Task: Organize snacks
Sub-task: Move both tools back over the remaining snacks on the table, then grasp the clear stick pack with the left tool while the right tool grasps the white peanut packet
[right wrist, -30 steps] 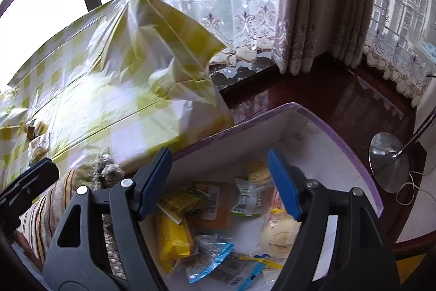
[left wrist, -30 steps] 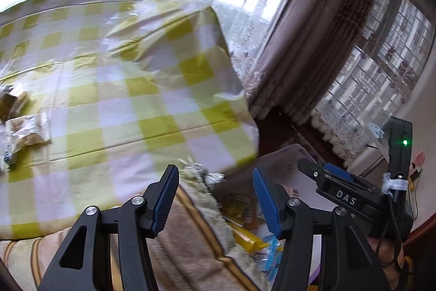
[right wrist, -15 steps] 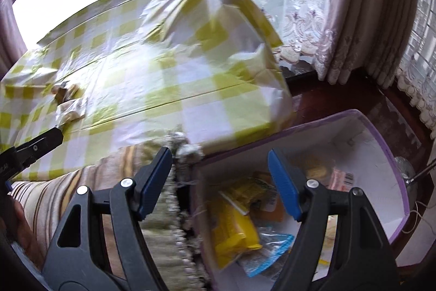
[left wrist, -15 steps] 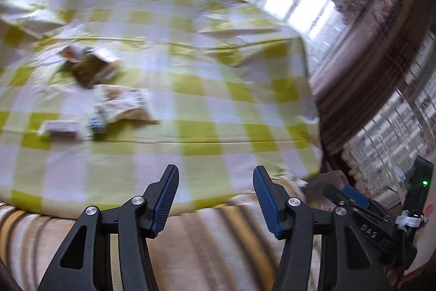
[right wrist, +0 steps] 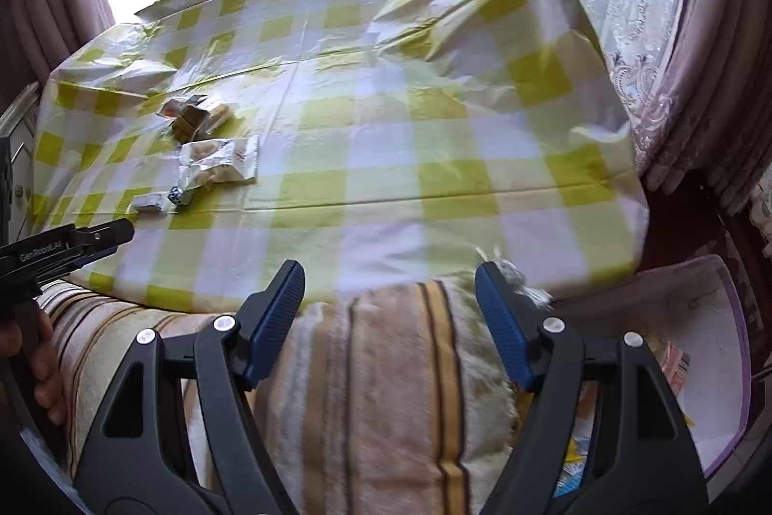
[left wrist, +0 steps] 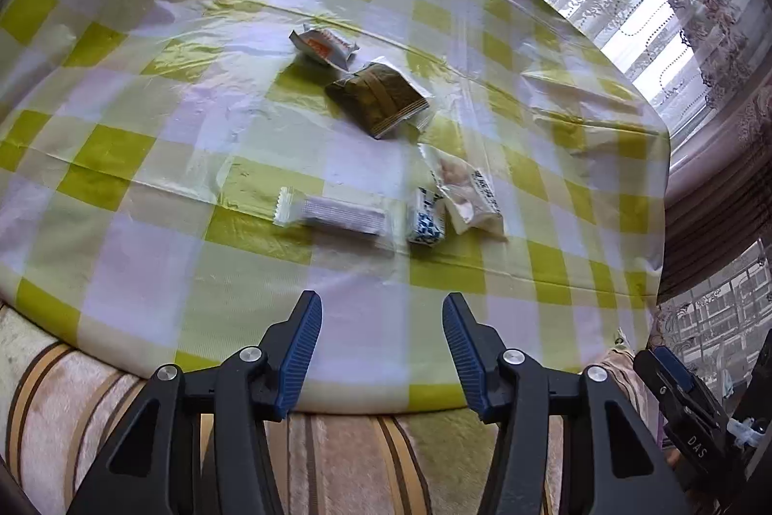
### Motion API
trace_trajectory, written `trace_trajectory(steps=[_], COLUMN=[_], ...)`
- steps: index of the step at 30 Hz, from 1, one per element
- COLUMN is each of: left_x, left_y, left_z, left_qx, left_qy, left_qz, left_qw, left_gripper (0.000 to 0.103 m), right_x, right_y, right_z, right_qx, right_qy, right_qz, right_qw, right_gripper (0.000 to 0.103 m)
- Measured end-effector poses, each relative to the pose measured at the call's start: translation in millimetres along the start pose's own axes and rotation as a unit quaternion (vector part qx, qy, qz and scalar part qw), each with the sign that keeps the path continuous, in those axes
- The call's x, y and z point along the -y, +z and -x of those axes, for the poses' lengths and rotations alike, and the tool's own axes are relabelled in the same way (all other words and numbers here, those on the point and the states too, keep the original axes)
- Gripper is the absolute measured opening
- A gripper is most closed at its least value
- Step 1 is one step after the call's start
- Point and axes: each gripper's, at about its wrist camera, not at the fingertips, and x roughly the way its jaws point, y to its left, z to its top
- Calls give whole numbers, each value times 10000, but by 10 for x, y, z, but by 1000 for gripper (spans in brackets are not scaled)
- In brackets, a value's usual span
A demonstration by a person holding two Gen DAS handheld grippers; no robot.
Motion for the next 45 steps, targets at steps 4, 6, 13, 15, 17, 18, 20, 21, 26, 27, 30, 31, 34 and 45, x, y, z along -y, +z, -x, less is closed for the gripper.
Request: trace_trajectory(steps=[4,6,13,15,17,18,20,21,26,27,30,31,34,45], left_x=[-10,-28,-5,15,25,25,23,18,21,44,151,170,136,-68], left_y=[111,169,411,473,529,559,609,631,686,676,645,629,616,604], left_z=[-122,-181,-309,-357,-402,-420,-451,-464,-507,-512,-548,-552,-539,-434], left_qx=[-76,-99,-28,9,47,67,108,127,172,171,171,194,270,338], left_qy=[76,89,166,212,251,260,277,296,576,642,932,1023,1221,677], left_qz=[4,12,-132,-204,-265,-279,-306,-318,-512,-613,-1030,-1129,-1200,-746], left_qw=[9999,9999,9998,9996,9993,9993,9991,9990,9969,9959,9902,9881,9849,9943], left_gripper=[53,52,52,52,52,52,51,49,32,32,32,28,14,15], right_x=[-111,-159,-289,-301,-317,-329,-365,-394,-562,-593,-668,-687,-771,-1155], right_y=[62,83,127,148,171,188,217,234,328,356,444,474,553,742], right_z=[-97,-147,-291,-340,-381,-407,-448,-469,-594,-627,-716,-737,-809,-1208], right_qx=[-65,-103,-254,-302,-336,-356,-365,-370,-413,-426,-455,-453,-427,-754], right_qy=[77,132,144,155,162,178,214,227,245,225,240,297,426,206], right_qz=[104,138,300,298,297,304,341,377,670,719,747,714,665,1449], right_qw=[9999,9998,9991,9990,9989,9987,9985,9983,9966,9962,9959,9960,9960,9863], right_gripper=[76,76,76,76,76,76,76,76,76,77,79,79,79,79])
